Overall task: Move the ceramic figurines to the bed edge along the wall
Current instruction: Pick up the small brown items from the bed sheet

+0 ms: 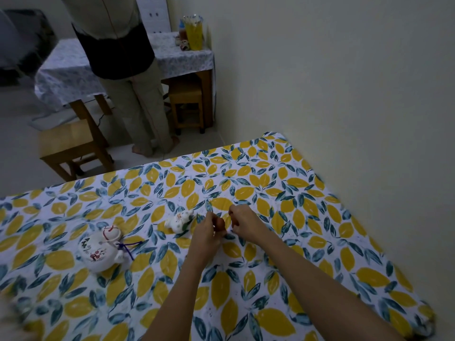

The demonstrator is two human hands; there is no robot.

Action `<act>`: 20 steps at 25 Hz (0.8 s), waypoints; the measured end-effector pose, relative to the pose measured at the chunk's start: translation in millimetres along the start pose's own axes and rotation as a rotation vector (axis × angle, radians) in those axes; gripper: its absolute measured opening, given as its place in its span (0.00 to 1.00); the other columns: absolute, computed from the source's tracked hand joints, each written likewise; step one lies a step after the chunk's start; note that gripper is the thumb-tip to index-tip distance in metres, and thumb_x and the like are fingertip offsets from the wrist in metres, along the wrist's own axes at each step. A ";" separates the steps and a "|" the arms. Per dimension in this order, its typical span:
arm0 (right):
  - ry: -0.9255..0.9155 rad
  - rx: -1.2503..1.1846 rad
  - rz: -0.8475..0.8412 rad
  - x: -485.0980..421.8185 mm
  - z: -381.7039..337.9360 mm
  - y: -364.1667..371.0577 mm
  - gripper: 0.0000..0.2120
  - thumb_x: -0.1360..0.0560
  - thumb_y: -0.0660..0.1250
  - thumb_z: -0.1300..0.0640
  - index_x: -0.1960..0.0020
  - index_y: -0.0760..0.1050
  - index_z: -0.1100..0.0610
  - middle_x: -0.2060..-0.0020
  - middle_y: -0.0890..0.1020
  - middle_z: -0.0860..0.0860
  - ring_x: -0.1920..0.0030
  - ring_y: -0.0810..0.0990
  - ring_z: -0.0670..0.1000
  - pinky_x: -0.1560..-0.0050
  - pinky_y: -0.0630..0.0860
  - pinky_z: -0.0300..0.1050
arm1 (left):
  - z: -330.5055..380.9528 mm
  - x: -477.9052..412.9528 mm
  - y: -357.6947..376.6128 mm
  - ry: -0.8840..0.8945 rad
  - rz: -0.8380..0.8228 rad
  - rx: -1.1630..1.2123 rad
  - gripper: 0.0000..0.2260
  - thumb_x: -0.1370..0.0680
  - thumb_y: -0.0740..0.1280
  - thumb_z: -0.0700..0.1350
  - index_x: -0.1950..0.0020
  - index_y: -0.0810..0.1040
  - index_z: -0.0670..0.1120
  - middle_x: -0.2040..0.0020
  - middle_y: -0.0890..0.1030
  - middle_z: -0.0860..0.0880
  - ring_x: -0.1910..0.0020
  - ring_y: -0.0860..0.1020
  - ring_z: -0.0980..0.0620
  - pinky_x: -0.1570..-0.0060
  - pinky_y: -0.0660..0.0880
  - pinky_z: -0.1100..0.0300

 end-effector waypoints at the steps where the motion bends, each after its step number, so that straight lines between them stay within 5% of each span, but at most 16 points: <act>1: -0.008 0.023 -0.008 0.2 -0.4 0.8 0.09 0.31 0.65 0.69 0.51 0.72 0.63 0.55 0.77 0.61 0.52 0.75 0.61 0.61 0.75 0.54 | -1.0 1.2 0.0 -0.003 0.011 -0.003 0.12 0.26 0.70 0.40 0.51 0.67 0.48 0.54 0.80 0.43 0.56 0.79 0.44 0.57 0.79 0.44; 6: -0.028 0.125 -0.066 6.1 -1.0 3.7 0.16 0.27 0.66 0.62 0.40 0.69 0.61 0.44 0.75 0.60 0.40 0.71 0.60 0.51 0.74 0.53 | -5.0 3.0 1.4 -0.028 -0.008 -0.019 0.13 0.25 0.70 0.43 0.45 0.70 0.45 0.50 0.82 0.43 0.52 0.80 0.44 0.54 0.79 0.43; 10: -0.035 0.226 -0.044 15.1 -11.0 -18.2 0.29 0.29 0.60 0.49 0.30 0.64 0.57 0.35 0.71 0.58 0.34 0.68 0.60 0.37 0.67 0.58 | 0.3 8.1 -5.4 -0.105 -0.095 -0.041 0.25 0.25 0.71 0.47 0.32 0.66 0.44 0.35 0.76 0.42 0.39 0.77 0.42 0.46 0.76 0.48; 16: -0.146 0.187 0.062 -15.9 -73.2 -65.5 0.24 0.23 0.55 0.55 0.28 0.62 0.59 0.30 0.68 0.57 0.30 0.67 0.58 0.32 0.65 0.58 | -8.5 22.7 -97.0 -0.109 0.068 -0.180 0.30 0.23 0.66 0.54 0.26 0.63 0.43 0.28 0.69 0.43 0.31 0.70 0.44 0.36 0.71 0.50; 20: -0.260 0.300 -0.100 -45.5 -134.0 -31.6 0.24 0.18 0.55 0.57 0.24 0.56 0.62 0.24 0.59 0.58 0.25 0.60 0.58 0.29 0.64 0.57 | -67.7 42.1 -181.4 -0.252 0.240 -0.274 0.29 0.20 0.60 0.55 0.24 0.60 0.40 0.24 0.64 0.42 0.25 0.63 0.44 0.27 0.65 0.49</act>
Point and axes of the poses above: each hand's wrist, its own x-axis away from the middle knuckle, its own y-axis out of the palm, z = x × y, the point moved 6 cm from there along -x, towards the middle knuckle
